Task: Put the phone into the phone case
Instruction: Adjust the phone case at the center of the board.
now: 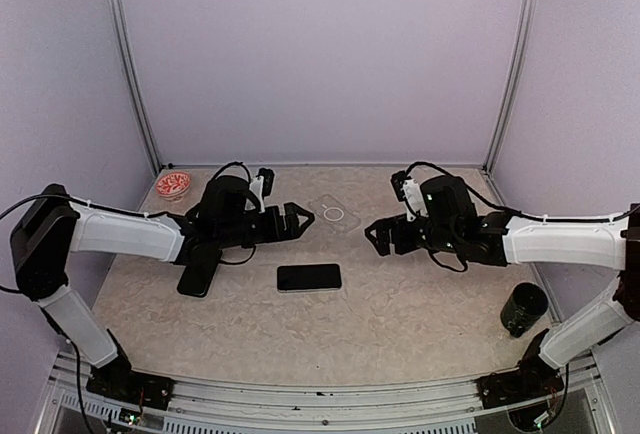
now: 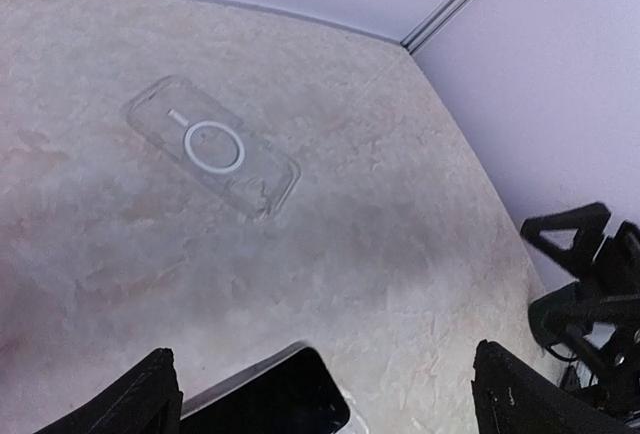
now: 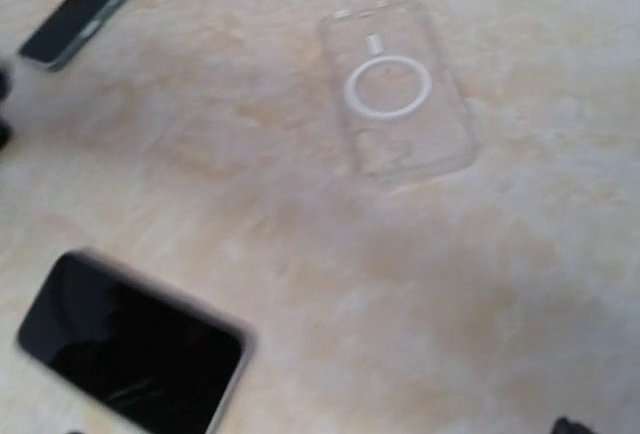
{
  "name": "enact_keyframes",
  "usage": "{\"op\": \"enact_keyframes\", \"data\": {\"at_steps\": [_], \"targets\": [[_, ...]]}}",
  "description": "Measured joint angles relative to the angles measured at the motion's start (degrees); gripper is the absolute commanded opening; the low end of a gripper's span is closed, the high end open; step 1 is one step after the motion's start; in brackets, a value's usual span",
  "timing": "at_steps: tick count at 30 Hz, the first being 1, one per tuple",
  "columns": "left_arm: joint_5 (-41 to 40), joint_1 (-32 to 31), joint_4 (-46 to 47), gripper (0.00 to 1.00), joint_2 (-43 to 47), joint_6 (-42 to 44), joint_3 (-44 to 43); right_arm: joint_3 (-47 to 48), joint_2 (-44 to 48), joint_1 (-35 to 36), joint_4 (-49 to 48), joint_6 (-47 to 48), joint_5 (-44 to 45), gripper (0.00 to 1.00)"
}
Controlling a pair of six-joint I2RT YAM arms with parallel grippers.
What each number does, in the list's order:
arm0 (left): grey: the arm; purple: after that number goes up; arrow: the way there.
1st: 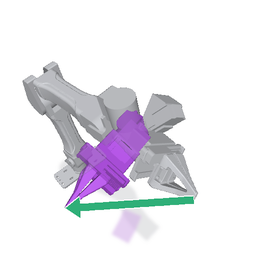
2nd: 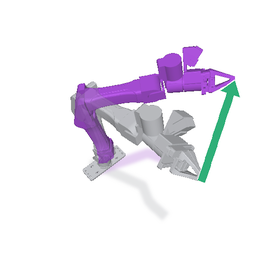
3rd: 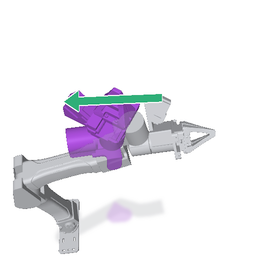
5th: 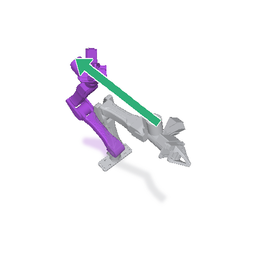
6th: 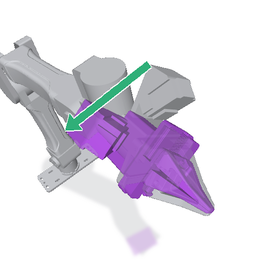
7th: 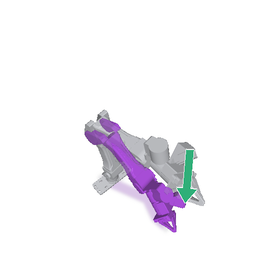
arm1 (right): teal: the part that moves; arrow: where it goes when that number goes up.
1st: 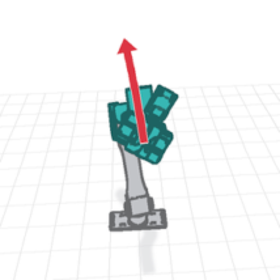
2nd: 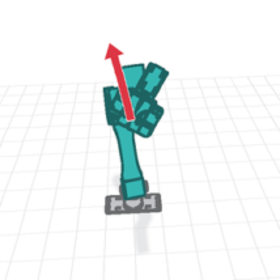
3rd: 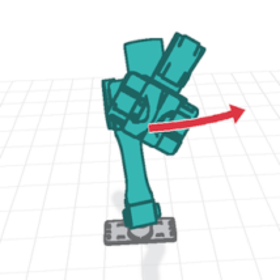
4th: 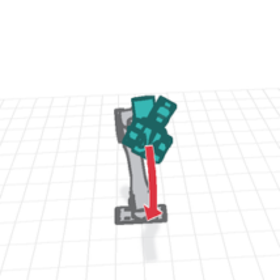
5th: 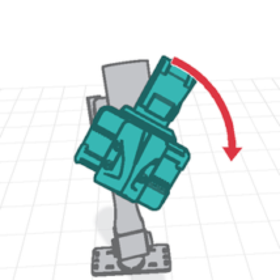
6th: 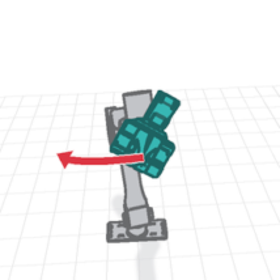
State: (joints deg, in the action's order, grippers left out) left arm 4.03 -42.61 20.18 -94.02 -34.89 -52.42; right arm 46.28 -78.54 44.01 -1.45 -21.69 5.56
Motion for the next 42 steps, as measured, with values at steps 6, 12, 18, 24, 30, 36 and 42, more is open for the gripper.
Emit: {"op": "enact_keyframes", "data": {"at_steps": [6,12,18,24,30,36,42], "targets": [[-1.07,-0.52,-0.48,0.99,2.54,-0.87,7.52,8.2,-7.69,-2.23,2.71,0.85,4.59,1.0],[-2.03,-1.53,-0.48,0.99,9.38,-0.87,11.15,17.38,-17.94,-6.56,5.92,1.44,7.15,1.0],[-3.02,-2.14,-0.37,0.99,14.91,-0.98,15.3,28.44,-27.47,-9.77,9.27,3.43,8.22,1.0],[-4.09,-2.38,-0.61,0.99,18.73,-1.14,18.43,37.66,-36.22,-11.69,12.24,6.23,9.35,1.0],[-5.11,-2.49,-1.38,0.99,21.4,-1.11,19.21,42.8,-42.88,-12.72,14.99,8.22,9.44,1.0],[-5.79,-2.49,-1.68,0.99,22.53,-1.09,19.37,49.59,-48.28,-12.9,16.81,9.92,9.05,1.0],[-5.84,-2.49,-1.77,0.99,22.53,-1.11,19.69,54.03,-52.46,-12.9,18.34,11.17,9.07,1.0]]}}
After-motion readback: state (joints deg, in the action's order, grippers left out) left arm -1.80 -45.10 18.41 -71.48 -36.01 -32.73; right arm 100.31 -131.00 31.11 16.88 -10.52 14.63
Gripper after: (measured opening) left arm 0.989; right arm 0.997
